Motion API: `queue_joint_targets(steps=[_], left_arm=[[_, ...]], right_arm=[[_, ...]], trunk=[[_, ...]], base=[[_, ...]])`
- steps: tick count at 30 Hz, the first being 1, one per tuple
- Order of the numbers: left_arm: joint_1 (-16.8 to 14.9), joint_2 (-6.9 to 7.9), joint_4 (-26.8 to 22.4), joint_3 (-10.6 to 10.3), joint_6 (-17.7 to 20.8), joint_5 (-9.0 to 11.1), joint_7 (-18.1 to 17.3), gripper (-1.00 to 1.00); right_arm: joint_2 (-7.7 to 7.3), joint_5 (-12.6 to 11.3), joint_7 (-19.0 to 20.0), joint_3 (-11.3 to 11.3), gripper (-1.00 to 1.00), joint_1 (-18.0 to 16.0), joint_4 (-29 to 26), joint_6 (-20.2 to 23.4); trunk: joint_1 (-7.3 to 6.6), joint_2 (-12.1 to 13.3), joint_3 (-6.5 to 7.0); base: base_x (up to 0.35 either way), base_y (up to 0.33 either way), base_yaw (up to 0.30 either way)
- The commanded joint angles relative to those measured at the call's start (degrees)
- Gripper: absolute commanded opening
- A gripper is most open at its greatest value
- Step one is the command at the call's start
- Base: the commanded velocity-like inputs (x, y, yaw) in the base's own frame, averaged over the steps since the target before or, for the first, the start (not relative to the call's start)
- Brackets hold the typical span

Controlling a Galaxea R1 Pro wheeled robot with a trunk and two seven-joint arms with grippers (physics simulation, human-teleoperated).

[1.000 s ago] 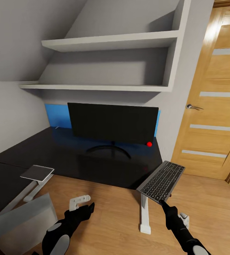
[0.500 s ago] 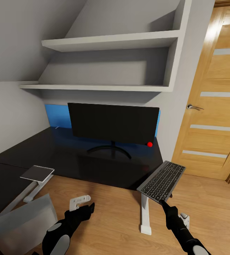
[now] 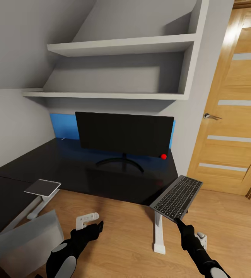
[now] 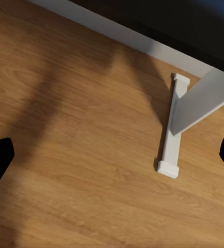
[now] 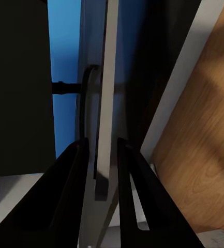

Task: In the bedroom, organize the workspace by keeping the computer under the desk, ensuring the monitor is on the desk, placing the keyboard on the desk next to the monitor, placing the mouse on the desk next to the keyboard, moving the folder from the swivel chair onto the desk next to the mouse, stacking the notebook on top of the folder with the pen on top of the notebook, and positioning the swivel chair next to the desk.

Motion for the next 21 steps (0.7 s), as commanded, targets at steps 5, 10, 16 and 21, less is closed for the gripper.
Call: queue_joint_targets(steps=[5, 10, 16, 21], left_arm=[[-0.1, 0.0, -0.1, -0.1, 0.0, 0.6, 0.6, 1.0], [-0.1, 0.0, -0.1, -0.1, 0.0, 0.6, 0.6, 1.0], [-0.1, 0.0, 0.0, -0.1, 0.0, 0.6, 0.6, 1.0], [-0.1, 0.0, -0.1, -0.1, 0.0, 0.6, 0.6, 1.0]], right_arm=[[-0.03, -0.3, 0.2, 0.2, -1.0, 0.0, 0.9, 2.0], [-0.03, -0.3, 0.2, 0.2, -1.0, 0.0, 0.9, 2.0], [0.01, -0.3, 0.1, 0.2, -1.0, 0.0, 0.9, 1.9], [0.06, 1.2, 0.1, 0.2, 1.0, 0.0, 0.9, 1.9]], trunk=[[0.0, 0.0, -0.07], [0.0, 0.0, -0.07], [0.0, 0.0, -0.07], [0.0, 0.0, -0.07]], base=[[-0.047, 0.065, 0.0], [-0.014, 0.019, 0.0], [-0.001, 0.002, 0.0], [0.0, 0.0, 0.0]])
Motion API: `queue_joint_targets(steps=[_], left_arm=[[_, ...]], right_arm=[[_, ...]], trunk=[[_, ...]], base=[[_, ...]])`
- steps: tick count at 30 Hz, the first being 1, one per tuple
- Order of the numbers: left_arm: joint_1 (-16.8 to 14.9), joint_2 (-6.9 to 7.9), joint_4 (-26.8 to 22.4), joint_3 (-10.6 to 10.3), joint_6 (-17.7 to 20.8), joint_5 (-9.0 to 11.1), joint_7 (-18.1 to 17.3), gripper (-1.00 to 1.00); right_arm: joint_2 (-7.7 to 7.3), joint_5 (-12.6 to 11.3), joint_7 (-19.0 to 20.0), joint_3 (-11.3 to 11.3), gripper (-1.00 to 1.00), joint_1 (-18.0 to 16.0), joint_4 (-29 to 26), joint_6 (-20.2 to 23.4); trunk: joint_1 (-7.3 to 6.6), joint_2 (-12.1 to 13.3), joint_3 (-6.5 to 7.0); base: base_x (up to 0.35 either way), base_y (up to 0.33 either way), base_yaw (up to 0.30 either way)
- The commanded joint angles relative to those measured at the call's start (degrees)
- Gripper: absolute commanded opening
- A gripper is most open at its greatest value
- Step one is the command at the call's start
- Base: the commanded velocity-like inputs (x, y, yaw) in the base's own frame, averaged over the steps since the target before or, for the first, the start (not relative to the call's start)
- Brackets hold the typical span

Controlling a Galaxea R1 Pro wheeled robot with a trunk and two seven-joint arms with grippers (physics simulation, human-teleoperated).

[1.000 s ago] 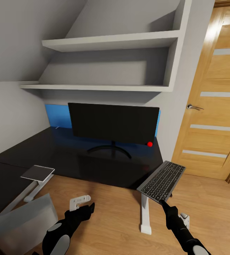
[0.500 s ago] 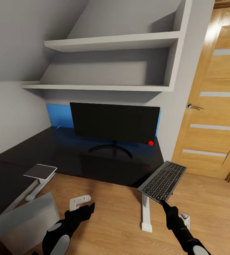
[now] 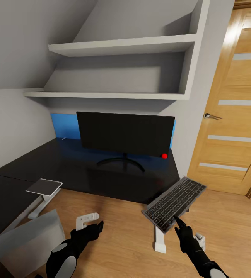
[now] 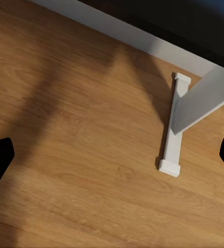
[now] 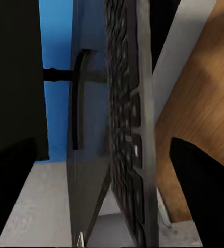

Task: In the bedroom, organize the workspace by keeping the computer under the desk, ensuring the monitor is on the desk, placing the keyboard on the desk next to the monitor, placing the mouse on the desk next to the keyboard, moving the folder from the swivel chair onto the desk next to the mouse, stacking the notebook on top of the folder with the pen on top of the notebook, and positioning the swivel chair next to the desk.

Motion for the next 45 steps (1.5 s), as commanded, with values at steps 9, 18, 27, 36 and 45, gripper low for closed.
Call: queue_joint_targets(steps=[9, 18, 27, 36, 45], left_arm=[[-0.1, 0.05, 0.0, -0.1, 0.0, 0.5, 0.6, 1.0], [-0.1, 0.05, 0.0, -0.1, 0.0, 0.5, 0.6, 1.0], [-0.1, 0.05, 0.0, -0.1, 0.0, 0.5, 0.6, 1.0], [-0.1, 0.12, 0.0, -0.1, 0.0, 0.5, 0.6, 1.0], [0.0, 0.3, 1.8, 0.2, -0.4, 0.3, 0.6, 1.0]], right_arm=[[-0.04, -0.1, -0.1, 0.0, 1.0, 0.0, 0.0, 0.1], [-0.04, -0.1, -0.1, 0.0, 1.0, 0.0, 0.0, 0.1], [-0.07, -0.1, 0.0, 0.0, 1.0, 0.0, 0.0, 0.1], [-0.15, -0.4, 0.3, -0.3, 1.0, 0.0, 0.0, 0.2], [-0.21, -0.3, 0.4, -0.5, 1.0, 0.0, 0.0, 0.1]], trunk=[[0.0, 0.0, -0.06], [0.0, 0.0, -0.06], [0.0, 0.0, -0.06], [0.0, 0.0, -0.06], [0.0, 0.0, -0.06]], base=[[0.0, 0.0, 0.0], [0.0, 0.0, 0.0], [0.0, -0.008, 0.0], [-0.052, -0.173, 0.0], [-0.004, -0.01, 0.0]])
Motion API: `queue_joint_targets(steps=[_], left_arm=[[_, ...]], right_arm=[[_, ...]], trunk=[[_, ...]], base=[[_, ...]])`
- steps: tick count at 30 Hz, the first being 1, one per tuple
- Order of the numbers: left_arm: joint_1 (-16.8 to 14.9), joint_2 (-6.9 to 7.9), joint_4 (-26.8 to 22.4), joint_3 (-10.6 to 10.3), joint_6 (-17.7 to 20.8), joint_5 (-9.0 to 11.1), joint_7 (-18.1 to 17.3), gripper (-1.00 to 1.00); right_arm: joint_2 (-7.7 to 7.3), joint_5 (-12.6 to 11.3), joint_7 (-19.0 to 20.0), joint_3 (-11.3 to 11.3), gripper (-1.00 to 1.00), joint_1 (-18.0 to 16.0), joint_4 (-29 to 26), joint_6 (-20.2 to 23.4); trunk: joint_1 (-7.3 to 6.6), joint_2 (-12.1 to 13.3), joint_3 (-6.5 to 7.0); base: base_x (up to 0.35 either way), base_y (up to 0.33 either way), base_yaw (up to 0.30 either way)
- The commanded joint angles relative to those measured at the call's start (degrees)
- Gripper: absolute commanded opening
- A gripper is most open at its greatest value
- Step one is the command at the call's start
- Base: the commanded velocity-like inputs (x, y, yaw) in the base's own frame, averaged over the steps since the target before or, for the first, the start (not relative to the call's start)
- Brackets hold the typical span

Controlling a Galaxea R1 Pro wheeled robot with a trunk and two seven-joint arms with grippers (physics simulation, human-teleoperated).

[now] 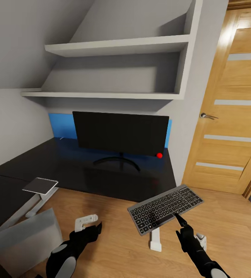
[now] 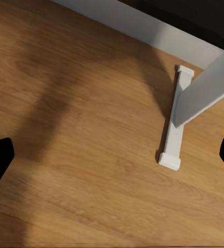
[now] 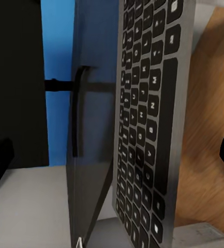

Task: In the bedroom, organize the workspace by keeping the computer under the desk, ensuring the monitor is on the desk, placing the keyboard on the desk next to the monitor, placing the mouse on the desk next to the keyboard, moving the folder from the swivel chair onto the desk next to the mouse, stacking the notebook on top of the folder with the pen on top of the notebook, and positioning the swivel chair next to the desk.

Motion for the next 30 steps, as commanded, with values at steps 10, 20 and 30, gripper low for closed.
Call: queue_joint_targets(steps=[10, 20, 30], left_arm=[[-0.1, 0.06, 28.0, -0.4, -10.1, 0.4, 0.3, 1.0], [-0.1, -0.98, 53.4, -4.7, -27.8, 0.2, -5.9, 1.0], [-0.1, -2.08, 60.7, -5.8, -39.0, 0.0, -9.0, 1.0]], right_arm=[[-0.21, 15.8, -0.2, 0.4, 1.0, 0.0, 15.8, -0.9], [4.29, 35.3, 0.1, 1.2, 1.0, 0.0, 38.3, -30.4], [7.68, 43.1, 0.2, 3.7, 1.0, 0.0, 44.6, -37.7]], trunk=[[0.0, 0.0, -0.06], [0.0, 0.0, -0.06], [0.0, 0.0, -0.06]], base=[[0.0, 0.0, 0.0], [0.0, 0.0, 0.0], [0.0, 0.0, 0.0]])
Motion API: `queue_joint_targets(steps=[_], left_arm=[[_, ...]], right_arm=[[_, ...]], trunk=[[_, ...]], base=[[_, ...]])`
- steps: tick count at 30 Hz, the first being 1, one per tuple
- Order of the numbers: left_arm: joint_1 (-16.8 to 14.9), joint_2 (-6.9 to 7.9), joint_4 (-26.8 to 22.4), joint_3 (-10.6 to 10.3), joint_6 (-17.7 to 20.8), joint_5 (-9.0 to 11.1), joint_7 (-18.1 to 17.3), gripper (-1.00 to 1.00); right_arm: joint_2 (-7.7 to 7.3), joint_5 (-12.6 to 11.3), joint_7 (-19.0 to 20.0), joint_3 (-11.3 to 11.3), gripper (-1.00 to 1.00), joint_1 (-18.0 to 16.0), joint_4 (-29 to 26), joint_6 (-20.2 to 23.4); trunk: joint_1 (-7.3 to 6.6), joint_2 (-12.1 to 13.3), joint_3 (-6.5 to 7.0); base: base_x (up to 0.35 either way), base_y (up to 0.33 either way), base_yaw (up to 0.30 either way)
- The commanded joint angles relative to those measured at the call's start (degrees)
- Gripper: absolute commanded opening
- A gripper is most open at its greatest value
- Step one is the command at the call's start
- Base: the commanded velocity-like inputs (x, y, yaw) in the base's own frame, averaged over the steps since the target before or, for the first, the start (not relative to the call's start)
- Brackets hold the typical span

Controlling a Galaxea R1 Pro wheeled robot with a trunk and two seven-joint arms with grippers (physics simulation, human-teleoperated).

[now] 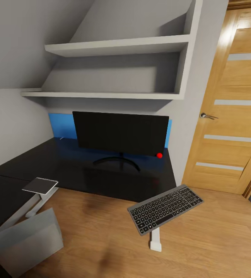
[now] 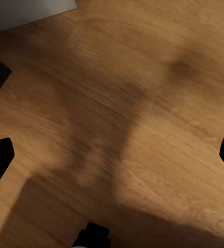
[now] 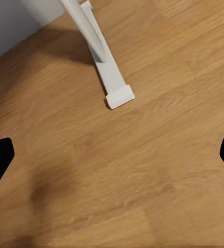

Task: In the bedroom, organize the workspace by keeping the computer under the desk, ensuring the monitor is on the desk, placing the keyboard on the desk next to the monitor, placing the mouse on the desk next to the keyboard, moving the folder from the swivel chair onto the desk next to the mouse, stacking the notebook on top of the folder with the pen on top of the notebook, and positioning the swivel chair next to the desk.

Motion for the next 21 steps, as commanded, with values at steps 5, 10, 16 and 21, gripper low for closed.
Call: queue_joint_targets(steps=[5, 10, 16, 21], left_arm=[[0.0, -0.03, 0.1, -0.5, -0.5, 0.7, 0.3, 1.0], [0.0, -0.08, 0.2, -0.5, -0.4, 0.7, 0.3, 1.0], [-0.1, -0.07, 0.2, -0.5, -0.4, 0.7, 0.3, 1.0], [0.0, -0.06, 0.2, -0.5, -0.4, 0.8, 0.3, 1.0]], right_arm=[[0.13, 1.1, 0.4, 0.8, 1.0, 0.0, 0.3, -0.4], [0.29, 3.3, 0.3, 1.1, 1.0, 0.0, 0.6, -3.4], [0.49, 4.6, 0.3, 1.1, 1.0, 0.0, 0.7, -3.5], [0.57, 5.0, 0.4, 1.1, 1.0, 0.0, 0.7, -3.5]], trunk=[[0.0, 0.0, -0.06], [0.0, 0.0, -0.06], [0.0, 0.0, -0.06], [0.0, 0.0, -0.06]], base=[[0.045, 0.0, 0.0], [0.25, -0.085, 0.054], [0.05, -0.153, 0.243], [0.004, -0.06, 0.276]])
